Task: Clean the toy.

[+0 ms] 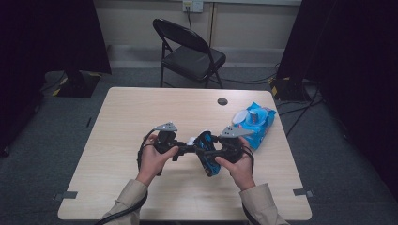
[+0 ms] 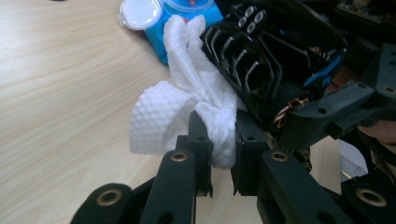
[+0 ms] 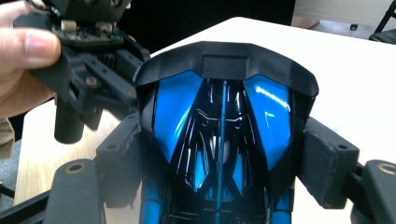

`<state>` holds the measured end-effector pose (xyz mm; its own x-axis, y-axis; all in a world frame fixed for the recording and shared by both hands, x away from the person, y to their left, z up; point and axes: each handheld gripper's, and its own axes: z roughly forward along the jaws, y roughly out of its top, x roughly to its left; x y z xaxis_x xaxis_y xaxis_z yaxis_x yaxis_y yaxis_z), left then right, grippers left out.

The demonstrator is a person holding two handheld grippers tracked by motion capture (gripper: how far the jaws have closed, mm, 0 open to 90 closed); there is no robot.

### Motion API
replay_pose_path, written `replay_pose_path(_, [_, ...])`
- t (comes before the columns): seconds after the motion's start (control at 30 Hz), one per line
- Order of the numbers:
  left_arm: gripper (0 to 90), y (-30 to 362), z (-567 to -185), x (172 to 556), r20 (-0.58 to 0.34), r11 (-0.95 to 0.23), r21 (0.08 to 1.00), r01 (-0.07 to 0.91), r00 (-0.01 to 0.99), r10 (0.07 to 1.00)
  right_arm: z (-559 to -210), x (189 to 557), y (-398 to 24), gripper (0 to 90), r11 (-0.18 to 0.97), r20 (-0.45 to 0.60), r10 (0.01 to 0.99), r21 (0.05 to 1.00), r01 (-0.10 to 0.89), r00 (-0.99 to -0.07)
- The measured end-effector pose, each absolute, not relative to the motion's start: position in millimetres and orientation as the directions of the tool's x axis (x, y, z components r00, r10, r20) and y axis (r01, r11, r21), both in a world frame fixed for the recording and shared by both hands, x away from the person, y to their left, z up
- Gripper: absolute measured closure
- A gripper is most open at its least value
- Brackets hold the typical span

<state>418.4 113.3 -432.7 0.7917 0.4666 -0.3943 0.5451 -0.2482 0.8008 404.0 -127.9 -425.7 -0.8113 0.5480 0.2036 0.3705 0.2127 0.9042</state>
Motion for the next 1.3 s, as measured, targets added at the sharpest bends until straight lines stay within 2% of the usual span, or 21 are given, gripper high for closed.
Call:
replay_pose_path(0.2, [80.4, 106, -442, 415, -0.408, -0.265, 0.789, 0.554, 0.795, 0.449, -426, 405, -129, 25.6, 0.206, 0.208, 0.551, 0.905, 0.373, -0.808])
replay_pose_path(0.4, [80.4, 98, -460, 407, -0.461, -0.261, 0.768, 0.585, 0.787, 0.41, -425, 405, -130, 25.6, 0.199, 0.208, 0.553, 0.907, 0.37, -0.807])
replay_pose_path(0.73, [80.4, 90, -479, 396, -0.455, -0.324, 0.745, 0.583, 0.8, 0.392, -426, 406, -131, 25.6, 0.195, 0.213, 0.559, 0.906, 0.376, -0.802])
replay_pose_path(0.93, [80.3, 106, -472, 402, -0.436, -0.308, 0.749, 0.587, 0.786, 0.438, -427, 407, -133, 25.6, 0.194, 0.215, 0.56, 0.905, 0.378, -0.8])
replay_pose_path(1.3, [80.1, 141, -424, 420, -0.368, -0.22, 0.813, 0.539, 0.768, 0.524, -429, 405, -128, 25.6, 0.212, 0.212, 0.549, 0.9, 0.38, -0.809])
